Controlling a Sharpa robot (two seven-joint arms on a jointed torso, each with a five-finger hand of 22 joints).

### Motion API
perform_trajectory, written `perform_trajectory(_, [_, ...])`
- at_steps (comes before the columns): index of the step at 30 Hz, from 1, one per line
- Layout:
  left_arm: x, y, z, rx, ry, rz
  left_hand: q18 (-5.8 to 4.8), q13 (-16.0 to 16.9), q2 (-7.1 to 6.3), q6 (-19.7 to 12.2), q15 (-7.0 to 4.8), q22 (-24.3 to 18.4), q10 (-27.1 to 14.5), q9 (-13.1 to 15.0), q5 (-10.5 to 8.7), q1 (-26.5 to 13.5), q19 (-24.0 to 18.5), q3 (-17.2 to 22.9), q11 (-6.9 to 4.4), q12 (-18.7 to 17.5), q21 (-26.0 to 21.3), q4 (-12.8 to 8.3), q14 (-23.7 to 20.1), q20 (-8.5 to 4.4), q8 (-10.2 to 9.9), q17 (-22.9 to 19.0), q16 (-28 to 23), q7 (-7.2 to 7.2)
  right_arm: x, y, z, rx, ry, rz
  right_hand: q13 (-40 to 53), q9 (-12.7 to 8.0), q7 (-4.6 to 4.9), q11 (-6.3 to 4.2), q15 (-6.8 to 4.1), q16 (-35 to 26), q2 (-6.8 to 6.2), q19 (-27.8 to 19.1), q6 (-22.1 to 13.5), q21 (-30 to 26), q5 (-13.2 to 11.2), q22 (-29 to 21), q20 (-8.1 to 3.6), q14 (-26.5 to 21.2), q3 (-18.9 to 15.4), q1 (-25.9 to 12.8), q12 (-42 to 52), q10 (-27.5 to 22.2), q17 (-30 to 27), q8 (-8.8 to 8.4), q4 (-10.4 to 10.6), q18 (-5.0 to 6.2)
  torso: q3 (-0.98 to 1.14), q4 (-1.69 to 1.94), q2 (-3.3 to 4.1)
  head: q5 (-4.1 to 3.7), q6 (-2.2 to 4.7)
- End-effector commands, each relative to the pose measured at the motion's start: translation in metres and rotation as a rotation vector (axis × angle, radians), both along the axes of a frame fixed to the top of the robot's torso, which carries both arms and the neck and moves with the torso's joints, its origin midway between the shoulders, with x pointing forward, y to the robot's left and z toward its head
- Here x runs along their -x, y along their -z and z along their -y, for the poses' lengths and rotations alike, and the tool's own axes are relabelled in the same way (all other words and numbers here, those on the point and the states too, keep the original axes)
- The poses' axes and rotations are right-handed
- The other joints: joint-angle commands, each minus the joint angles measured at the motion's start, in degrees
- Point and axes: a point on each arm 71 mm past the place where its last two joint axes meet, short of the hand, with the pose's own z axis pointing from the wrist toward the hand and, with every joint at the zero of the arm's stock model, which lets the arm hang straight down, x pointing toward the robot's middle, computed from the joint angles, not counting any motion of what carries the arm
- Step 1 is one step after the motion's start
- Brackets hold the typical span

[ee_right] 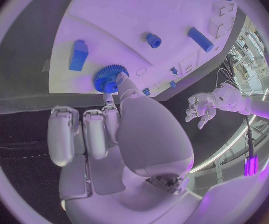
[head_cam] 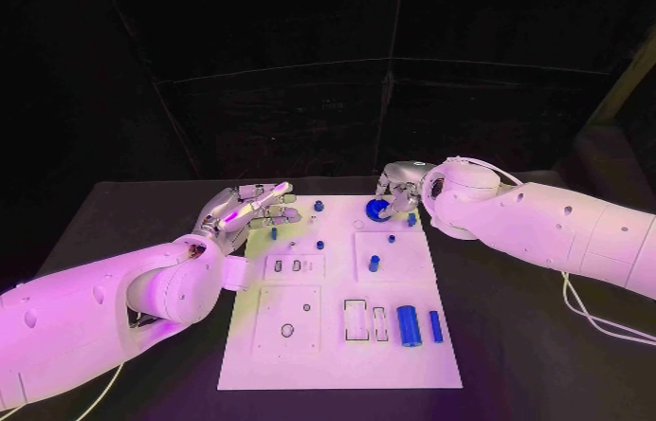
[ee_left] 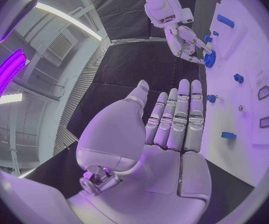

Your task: Assemble the parts on the task board

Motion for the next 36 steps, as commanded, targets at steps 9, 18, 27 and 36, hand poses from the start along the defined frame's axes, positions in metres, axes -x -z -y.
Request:
perform_trajectory(9, [0.000,-0.002,0.001,0.008,0.013,0.006,0.76,-0.09,0.43,0.10,0.22,-0.09,0.01,-0.03,0.04,0.36,0.42,-0.01,-0.16,-0.26,-0.49,-0.51,0.18,0.10,-0.44,0.13,-0.29,0.23,0.001,-0.001,-0.001,0.004,-0.007,0.038,2.17,0.10,-1.97,-1.39,-0.96,0.34,1.41,0.32,5.23,0.34,-1.21,4.96,-0.87,4.05,3.32,0.12,0.15,0.73,5.65,-0.56,-0.88,-0.87,0.02,0.04,-0.02,0.17,-0.12])
perform_trajectory(18, [0.000,-0.001,0.001,0.008,0.013,0.005,0.76,-0.10,0.47,0.11,0.22,-0.11,0.01,-0.03,0.04,0.47,0.46,0.02,-0.16,-0.28,-0.55,-0.64,0.19,0.09,-0.46,0.17,-0.33,0.22,0.010,-0.010,-0.013,-0.032,-0.041,0.116,2.26,-0.06,-1.97,-1.45,-0.99,0.28,0.53,0.54,5.87,0.47,0.10,5.33,-1.00,4.06,5.35,-0.63,0.04,0.79,5.58,-1.73,-1.67,-0.95,0.02,-0.02,-0.03,0.30,0.07])
perform_trajectory(27, [0.000,-0.001,0.002,0.008,0.013,0.005,0.76,-0.10,0.52,0.11,0.21,-0.13,0.00,-0.03,0.04,0.60,0.50,0.06,-0.16,-0.31,-0.62,-0.80,0.20,0.09,-0.49,0.22,-0.37,0.22,0.033,-0.025,-0.046,-0.084,-0.119,0.235,2.37,-0.11,-1.96,-1.44,-0.92,0.29,-0.20,0.79,6.12,0.63,0.43,5.73,-0.95,4.08,5.96,-1.80,0.05,0.87,5.58,-2.33,-1.52,-1.04,-0.09,0.04,-0.05,0.27,0.25])
perform_trajectory(36, [-0.002,-0.001,-0.002,0.004,0.002,0.007,0.76,-0.11,0.56,0.11,0.21,-0.14,0.00,-0.03,0.04,0.69,0.53,0.09,-0.16,-0.33,-0.66,-0.90,0.21,0.09,-0.51,0.25,-0.40,0.21,0.034,-0.027,-0.082,-0.090,-0.182,0.286,2.40,-0.15,-1.95,-1.46,-0.92,0.29,-0.36,0.94,6.15,0.72,0.67,5.98,-0.95,4.09,6.53,-2.12,0.04,0.90,5.59,-2.71,-1.55,-1.09,-0.10,0.14,0.00,0.67,0.28])
